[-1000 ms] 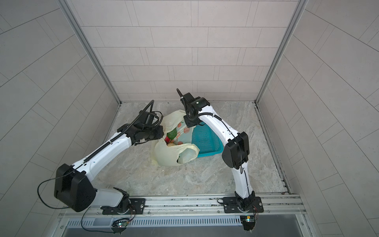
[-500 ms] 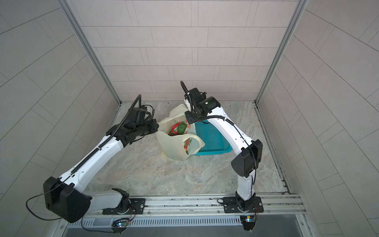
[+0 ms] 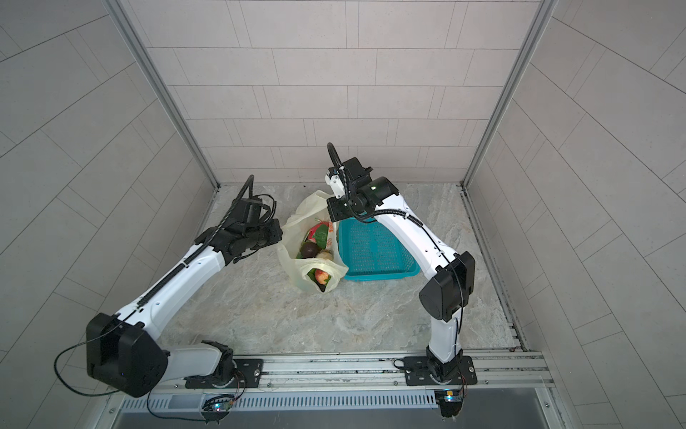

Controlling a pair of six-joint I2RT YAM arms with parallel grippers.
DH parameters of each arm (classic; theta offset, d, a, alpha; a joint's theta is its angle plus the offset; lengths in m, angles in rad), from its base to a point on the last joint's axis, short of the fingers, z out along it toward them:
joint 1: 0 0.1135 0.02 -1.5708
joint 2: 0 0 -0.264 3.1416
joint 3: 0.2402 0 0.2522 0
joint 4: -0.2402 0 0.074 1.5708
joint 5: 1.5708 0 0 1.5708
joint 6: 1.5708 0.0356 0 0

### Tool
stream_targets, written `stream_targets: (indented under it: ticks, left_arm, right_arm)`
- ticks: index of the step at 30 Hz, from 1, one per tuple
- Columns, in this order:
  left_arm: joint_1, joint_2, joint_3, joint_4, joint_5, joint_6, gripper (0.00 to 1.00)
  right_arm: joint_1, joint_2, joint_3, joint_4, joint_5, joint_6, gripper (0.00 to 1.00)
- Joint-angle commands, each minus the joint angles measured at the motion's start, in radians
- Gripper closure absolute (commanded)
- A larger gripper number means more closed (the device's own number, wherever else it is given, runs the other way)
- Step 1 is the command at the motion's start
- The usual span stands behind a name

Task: Place the fruits into the plastic bag
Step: Place the plastic bag at the center of the table.

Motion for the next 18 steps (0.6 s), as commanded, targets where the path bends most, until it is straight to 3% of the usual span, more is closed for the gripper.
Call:
stream_targets:
  ticks: [1, 6, 12, 15, 17, 18]
  left_arm:
    - [-0.028, 0.05, -0.008, 0.012, 0.037, -0.003, 1.0]
    - [-0.098, 0.086, 0.005, 0.063, 0.032, -0.019, 1.0]
    - [-0.11, 0.126, 0.053, 0.137, 0.086, -0.067, 0.98]
    - [-0.11, 0.136, 0.107, 0.141, 0.105, -0.055, 0.77]
    - [-0.106, 0.116, 0.145, 0.125, 0.078, -0.015, 0.52]
    - [-0.106, 0.101, 0.158, 0.114, 0.046, 0.003, 0.37]
  right_arm:
    - [-0.066, 0.014, -0.031, 0.031, 0.057, 0.072, 1.0]
    - [-0.092, 0.038, -0.091, 0.046, 0.059, 0.096, 1.0]
    - [-0.092, 0.053, -0.142, 0.044, 0.021, 0.105, 0.98]
    - [-0.095, 0.04, -0.155, 0.035, -0.025, 0.103, 0.75]
    - [-0.098, 0.007, -0.169, 0.038, -0.036, 0.112, 0.5]
    - [-0.101, -0.013, -0.176, 0.042, -0.034, 0.115, 0.43]
